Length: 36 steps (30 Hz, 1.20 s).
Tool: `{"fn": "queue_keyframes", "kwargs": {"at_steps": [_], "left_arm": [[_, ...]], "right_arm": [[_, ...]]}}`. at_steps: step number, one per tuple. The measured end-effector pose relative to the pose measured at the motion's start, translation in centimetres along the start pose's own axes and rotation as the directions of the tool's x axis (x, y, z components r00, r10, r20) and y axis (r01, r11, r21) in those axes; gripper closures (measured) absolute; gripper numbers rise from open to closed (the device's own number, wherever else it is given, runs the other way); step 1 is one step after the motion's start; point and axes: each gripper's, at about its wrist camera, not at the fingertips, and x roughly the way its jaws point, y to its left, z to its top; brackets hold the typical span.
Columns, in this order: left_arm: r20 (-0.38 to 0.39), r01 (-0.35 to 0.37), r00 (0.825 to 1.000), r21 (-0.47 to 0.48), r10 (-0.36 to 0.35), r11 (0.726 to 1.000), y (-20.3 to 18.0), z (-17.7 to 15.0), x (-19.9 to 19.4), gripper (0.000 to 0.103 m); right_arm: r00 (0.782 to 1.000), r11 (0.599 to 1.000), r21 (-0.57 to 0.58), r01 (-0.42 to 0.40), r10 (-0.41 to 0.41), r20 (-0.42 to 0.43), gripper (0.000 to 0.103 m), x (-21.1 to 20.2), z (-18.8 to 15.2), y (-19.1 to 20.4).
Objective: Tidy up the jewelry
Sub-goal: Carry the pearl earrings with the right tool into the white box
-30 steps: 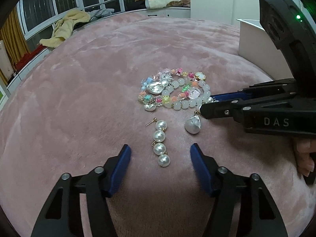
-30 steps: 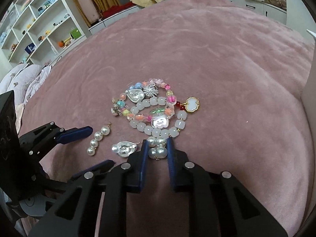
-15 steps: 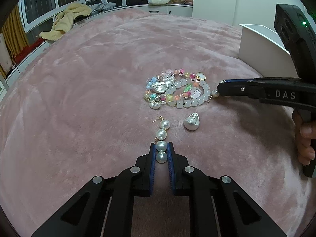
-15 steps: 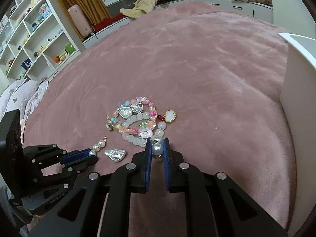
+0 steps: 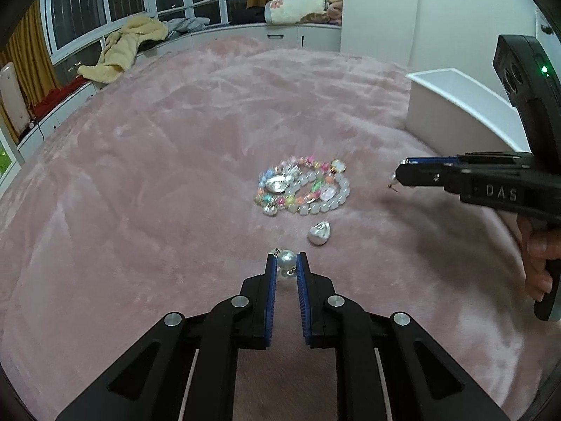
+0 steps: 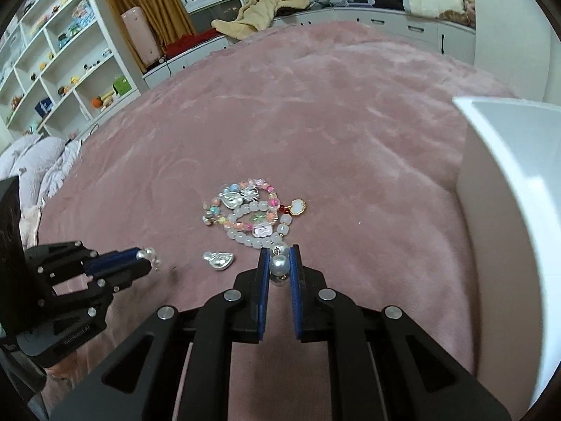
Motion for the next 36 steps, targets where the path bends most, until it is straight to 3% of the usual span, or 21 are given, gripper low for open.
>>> {"fn": "queue_keyframes", "kwargs": {"at_steps": [9,20,36], "left_arm": [[0.044,0.005,0.999,0.014,-0.005,1.0,-0.7,1.1,-5.0,0.086],[0.096,0.014,0.995,0.024,-0.016,1.0,-2.6,3.7,-9.5,0.086],[0.158,0.125,0.977,0.126,-0.145,0.984,-13.3,10.6,-12.5,0.086]], "right_arm": [[0.999,1.0,-0.008,0.023,-0.023,0.045,0.091,-4.8,-0.5,2.3],[0.993,0.997,0.038,0.063,-0.067,0.099,0.091,-11.5,0.2,2.1],[0.958,0.973,0.128,0.192,-0.214,0.189,0.091,-22.3,0.2,-4.7]]}}
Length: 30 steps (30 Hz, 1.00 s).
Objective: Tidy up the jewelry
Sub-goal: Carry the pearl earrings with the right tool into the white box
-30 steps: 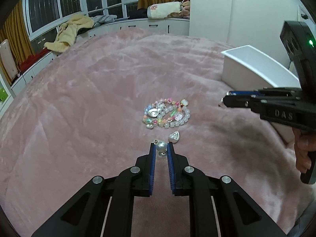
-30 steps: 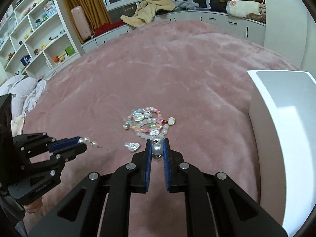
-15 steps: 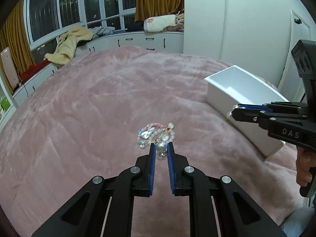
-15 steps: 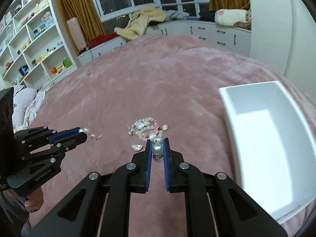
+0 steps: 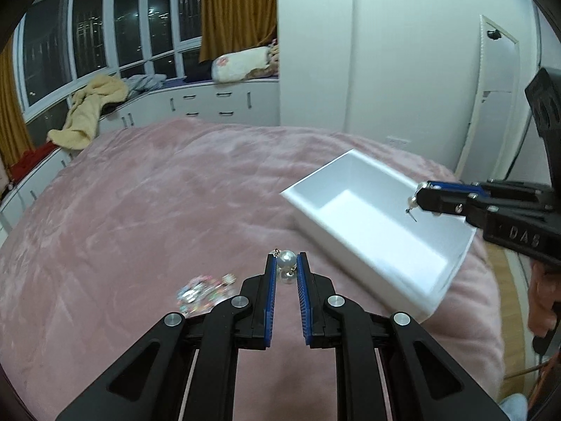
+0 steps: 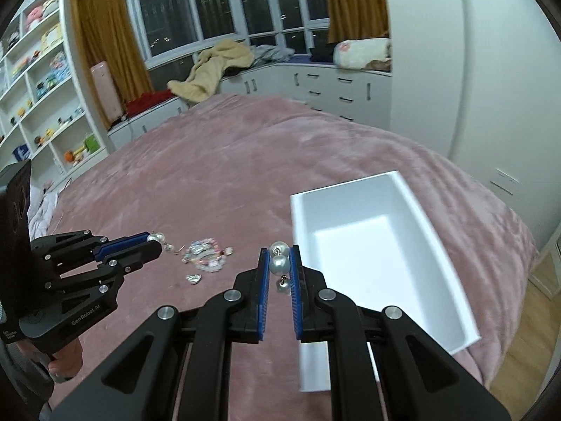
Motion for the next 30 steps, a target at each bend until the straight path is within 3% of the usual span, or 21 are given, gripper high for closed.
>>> {"fn": "queue_keyframes", "kwargs": {"at_steps": [6,14,30], "left_arm": [[-0.006,0.046,0.999,0.023,-0.046,0.999,-4.5,2.7,1.9,0.086],[-0.048,0.11,0.993,0.03,-0.108,0.994,-8.9,4.4,5.9,0.086],[-0.211,0.151,0.968,0.04,-0.139,0.988,-12.9,2.9,17.4,0.086]], "right_arm": [[0.999,0.998,0.036,0.042,-0.043,0.006,0.091,-1.0,-0.8,-3.5],[0.995,0.992,0.09,0.089,-0.085,-0.049,0.091,0.7,-2.8,-8.9],[0.984,0.992,0.077,0.099,-0.086,-0.157,0.091,6.9,-6.0,-13.3]]}}
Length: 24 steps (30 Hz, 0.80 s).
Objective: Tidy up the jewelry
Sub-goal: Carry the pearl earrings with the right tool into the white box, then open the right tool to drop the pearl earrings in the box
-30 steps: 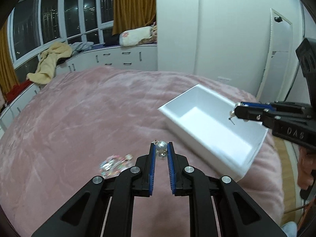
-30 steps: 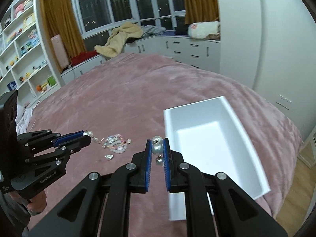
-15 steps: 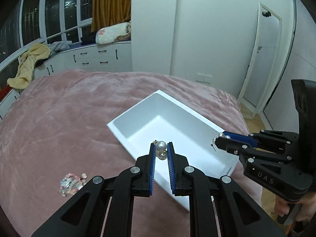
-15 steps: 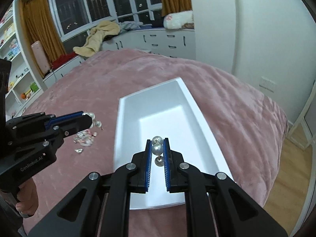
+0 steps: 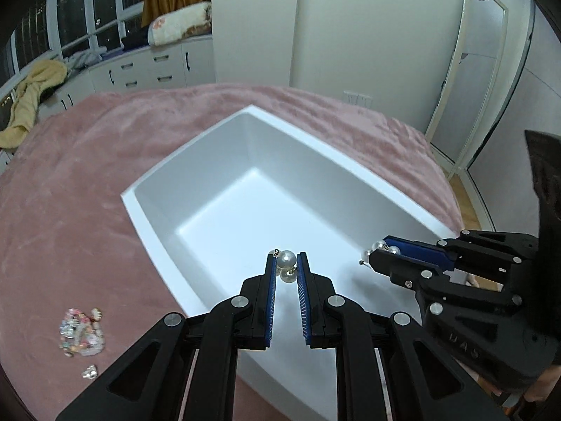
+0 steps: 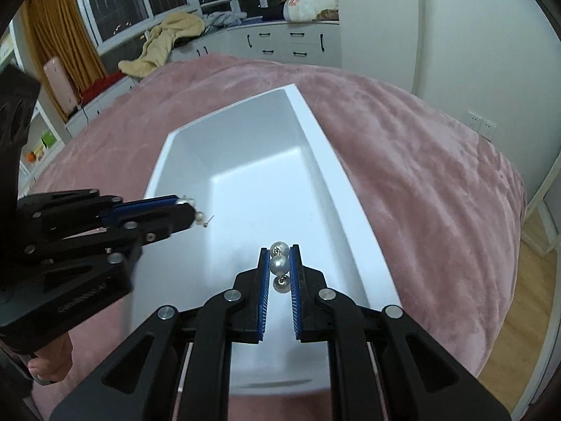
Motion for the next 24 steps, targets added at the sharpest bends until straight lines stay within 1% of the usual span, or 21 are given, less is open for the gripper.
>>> {"fn": "queue_keyframes", "kwargs": {"at_steps": [2,4,6,8,10,11,12,13,14,15,17,18,19,20,21,22,23,24], "left_arm": [[-0.018,0.013,1.0,-0.005,-0.013,1.0,0.0,0.1,1.1,0.086],[-0.037,0.023,0.999,-0.015,-0.023,1.0,0.0,0.2,2.2,0.086],[-0.053,0.027,0.998,-0.024,-0.028,0.999,0.0,0.1,3.0,0.086],[-0.066,0.025,0.997,-0.026,-0.027,0.999,-0.1,0.1,3.7,0.086],[-0.095,0.018,0.995,-0.023,-0.02,1.0,-0.1,-0.1,4.2,0.085],[-0.096,0.004,0.995,-0.021,-0.006,1.0,-0.1,-0.1,4.4,0.085],[-0.1,-0.01,0.995,-0.02,0.008,1.0,0.0,-0.1,4.7,0.085],[-0.103,-0.008,0.995,-0.022,0.005,1.0,0.1,0.0,4.7,0.085],[-0.105,0.001,0.994,-0.029,-0.004,1.0,0.2,0.1,4.7,0.083],[-0.106,0.01,0.994,-0.039,-0.015,0.999,0.4,0.2,4.6,0.076],[-0.094,0.0,0.996,-0.04,-0.003,0.999,0.4,0.4,4.2,0.065],[-0.083,-0.009,0.997,-0.038,0.006,0.999,0.5,0.4,3.9,0.059],[-0.075,-0.004,0.997,-0.043,0.001,0.999,0.6,0.5,3.6,0.056],[-0.067,-0.004,0.998,-0.047,0.001,0.999,0.8,0.6,3.3,0.049],[-0.061,-0.008,0.998,-0.05,0.005,0.999,1.0,0.6,3.0,0.043],[-0.049,-0.014,0.999,-0.057,0.011,0.998,1.3,0.6,2.6,0.042],[-0.045,-0.013,0.999,-0.064,0.01,0.998,1.5,0.6,2.2,0.042],[-0.041,-0.017,0.999,-0.076,0.014,0.997,1.9,0.7,1.9,0.042]], "right_arm": [[1.0,1.0,-0.018,-0.007,0.008,0.002,0.091,0.2,0.1,0.1],[1.0,0.999,-0.051,0.016,-0.016,-0.005,0.091,0.5,0.4,0.3],[0.999,0.995,-0.093,0.029,-0.03,-0.013,0.091,0.9,0.6,0.4],[0.999,0.986,-0.163,0.027,-0.032,-0.031,0.091,1.3,0.4,0.9],[0.997,0.977,-0.215,-0.012,-0.004,-0.074,0.091,1.8,0.3,1.2],[0.994,0.972,-0.229,-0.043,0.019,-0.106,0.092,2.1,0.3,1.3],[0.99,0.966,-0.251,-0.058,0.024,-0.136,0.092,2.5,0.2,1.6],[0.988,0.956,-0.288,-0.046,0.0,-0.158,0.093,2.9,0.0,2.0],[0.985,0.949,-0.315,-0.03,-0.025,-0.17,0.093,3.3,-0.2,2.3],[0.984,0.947,-0.321,-0.028,-0.03,-0.176,0.092,3.5,-0.3,2.4],[0.986,0.95,-0.312,-0.021,-0.032,-0.164,0.091,3.6,-0.5,2.4],[0.988,0.953,-0.303,-0.021,-0.028,-0.154,0.089,3.5,-0.5,2.4],[0.99,0.956,-0.291,-0.024,-0.019,-0.142,0.086,3.3,-0.6,2.3],[0.991,0.958,-0.285,-0.028,-0.011,-0.134,0.078,3.2,-0.6,2.4],[0.992,0.959,-0.28,-0.037,0.002,-0.127,0.068,3.0,-0.7,2.5],[0.992,0.959,-0.279,-0.053,0.02,-0.122,0.062,2.9,-0.7,2.8],[0.993,0.958,-0.281,-0.058,0.026,-0.117,0.054,2.8,-0.8,3.1],[0.994,0.957,-0.284,-0.058,0.027,-0.11,0.048,2.6,-0.7,3.4]]}}
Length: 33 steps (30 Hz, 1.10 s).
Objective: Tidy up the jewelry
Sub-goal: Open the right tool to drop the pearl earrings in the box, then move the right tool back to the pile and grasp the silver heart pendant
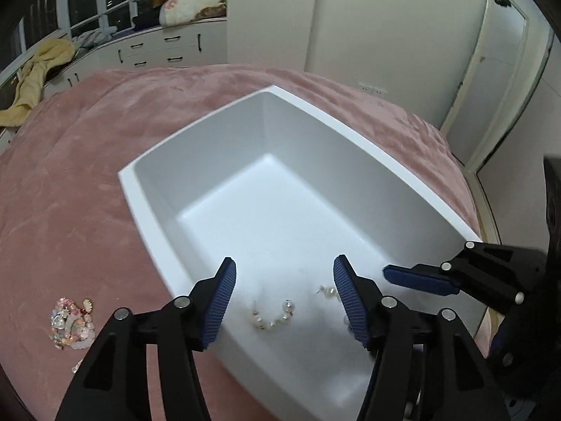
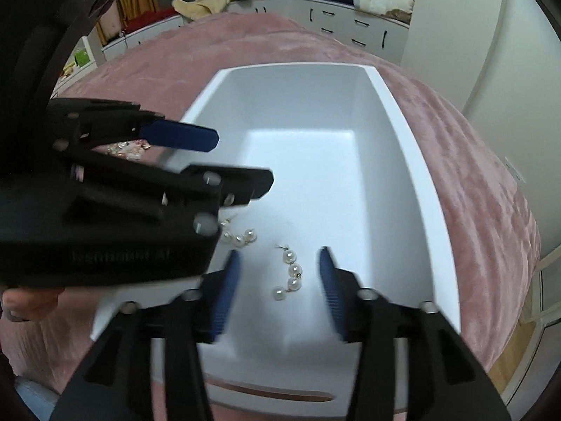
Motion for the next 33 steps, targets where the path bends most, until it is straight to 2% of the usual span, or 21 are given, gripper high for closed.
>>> {"fn": "queue_keyframes", "kwargs": {"at_steps": [2,4,5,10,14,17,27,33], "left_arm": [[0.012,-0.005,1.0,-0.024,0.006,1.0,0.8,-0.1,-0.7,0.039],[0.019,-0.007,1.0,-0.036,0.007,0.999,1.5,-0.2,-1.5,0.038],[0.027,-0.021,0.999,-0.04,0.023,0.999,1.8,-0.2,-1.9,0.033],[0.066,-0.024,0.997,-0.069,0.028,0.997,3.9,-0.3,-4.7,0.029],[0.094,-0.04,0.994,-0.067,0.046,0.997,5.0,-0.6,-6.7,0.015],[0.119,-0.048,0.991,-0.075,0.057,0.996,6.0,-0.8,-8.5,0.01],[0.167,-0.107,0.979,-0.057,0.116,0.993,9.0,-3.3,-13.4,0.009],[0.175,-0.142,0.973,-0.077,0.153,0.987,12.4,-5.0,-15.6,0.009]], "right_arm": [[0.999,1.0,0.011,-0.002,0.002,0.041,0.044,-0.7,0.0,0.3],[0.996,0.999,0.045,0.004,-0.008,0.094,0.026,-1.9,0.3,0.2],[0.99,0.997,0.064,0.038,-0.047,0.135,0.011,-2.7,0.4,0.1],[0.973,0.988,0.145,0.046,-0.078,0.218,0.01,-5.8,1.3,-1.1],[0.967,0.984,0.169,0.049,-0.089,0.239,0.006,-7.6,1.9,-1.1],[0.964,0.986,0.157,0.057,-0.095,0.246,0.005,-8.3,2.3,-0.5],[0.961,0.995,0.096,0.039,-0.064,0.269,0.005,-8.9,4.0,4.7],[0.961,0.998,0.068,0.003,-0.021,0.274,0.005,-7.7,5.0,8.1]]}}
